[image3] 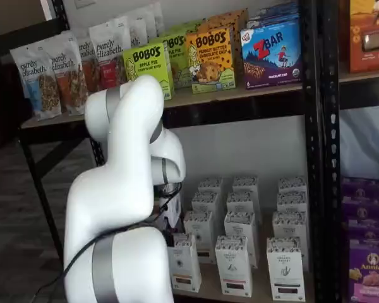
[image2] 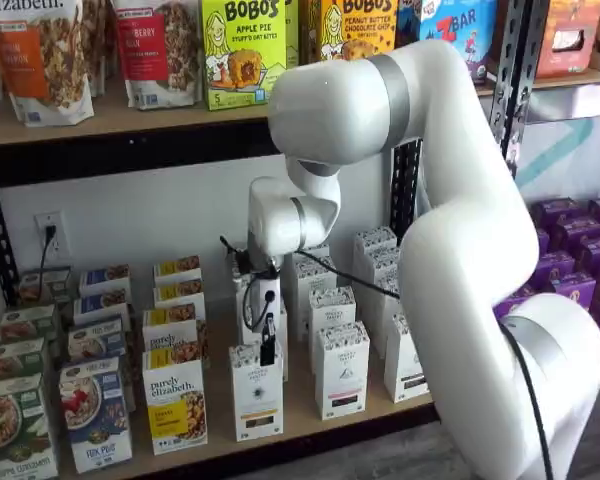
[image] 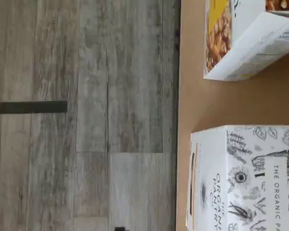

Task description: Pick up the white box with a yellow strip in the middle, on the bottom shelf, the fourth box from the left

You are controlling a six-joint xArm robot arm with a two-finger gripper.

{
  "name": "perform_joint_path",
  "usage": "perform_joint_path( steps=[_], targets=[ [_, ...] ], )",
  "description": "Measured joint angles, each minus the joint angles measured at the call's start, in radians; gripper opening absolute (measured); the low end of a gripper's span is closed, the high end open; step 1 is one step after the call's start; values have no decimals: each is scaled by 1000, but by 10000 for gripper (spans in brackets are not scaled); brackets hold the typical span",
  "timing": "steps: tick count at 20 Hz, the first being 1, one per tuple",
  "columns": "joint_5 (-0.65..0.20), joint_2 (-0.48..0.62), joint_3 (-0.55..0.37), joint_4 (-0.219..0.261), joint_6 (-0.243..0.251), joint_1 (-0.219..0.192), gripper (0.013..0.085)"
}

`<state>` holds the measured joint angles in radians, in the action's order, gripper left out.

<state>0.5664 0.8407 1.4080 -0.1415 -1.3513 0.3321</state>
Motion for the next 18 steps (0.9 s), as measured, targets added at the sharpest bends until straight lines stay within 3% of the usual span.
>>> perform_joint_path(
  steps=[4,9,13,18],
  targets=[
    [78,30,63,43,32,-8,850],
    [51,65,99,56,36,-14,850],
    [44,104,137,96,65,-18,850],
    [15,145,171,74,38,-26,850]
  ],
)
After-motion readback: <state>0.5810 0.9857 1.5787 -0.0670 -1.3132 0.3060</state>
